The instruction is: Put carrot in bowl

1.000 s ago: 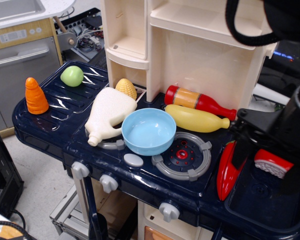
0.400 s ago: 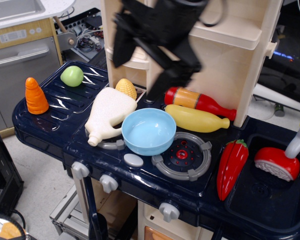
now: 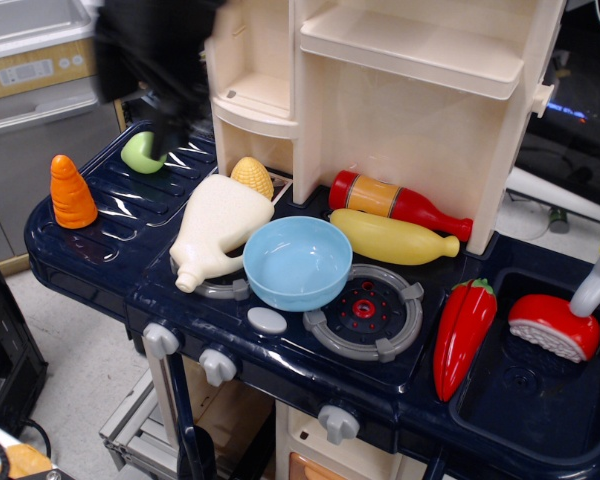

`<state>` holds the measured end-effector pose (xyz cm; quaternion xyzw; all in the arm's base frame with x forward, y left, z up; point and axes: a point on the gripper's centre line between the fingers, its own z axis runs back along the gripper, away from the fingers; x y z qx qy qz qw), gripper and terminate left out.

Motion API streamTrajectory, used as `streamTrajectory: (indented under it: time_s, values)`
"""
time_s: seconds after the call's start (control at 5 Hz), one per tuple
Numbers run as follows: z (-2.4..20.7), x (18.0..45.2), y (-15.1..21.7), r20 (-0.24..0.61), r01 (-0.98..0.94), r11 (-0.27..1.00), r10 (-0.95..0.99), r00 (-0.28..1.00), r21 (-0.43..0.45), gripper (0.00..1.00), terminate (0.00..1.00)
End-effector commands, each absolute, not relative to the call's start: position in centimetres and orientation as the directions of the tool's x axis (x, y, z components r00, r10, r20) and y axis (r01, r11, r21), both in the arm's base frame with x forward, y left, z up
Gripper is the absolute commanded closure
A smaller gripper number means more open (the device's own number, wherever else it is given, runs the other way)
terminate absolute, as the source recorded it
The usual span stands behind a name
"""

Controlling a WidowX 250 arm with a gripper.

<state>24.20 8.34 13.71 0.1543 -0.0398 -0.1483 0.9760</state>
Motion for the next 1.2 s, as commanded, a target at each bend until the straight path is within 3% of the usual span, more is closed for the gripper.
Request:
streamTrajectory:
  time_s: [0.0,1.0]
  values:
    - [12.4,24.5,14.0,0.069,0.327,0.894,-0.363,0.929,0.306,0.00,0.00]
    - [6.6,26.4,18.6,0.115,0.420,0.874,-0.457,0.882,0.246,0.00,0.00]
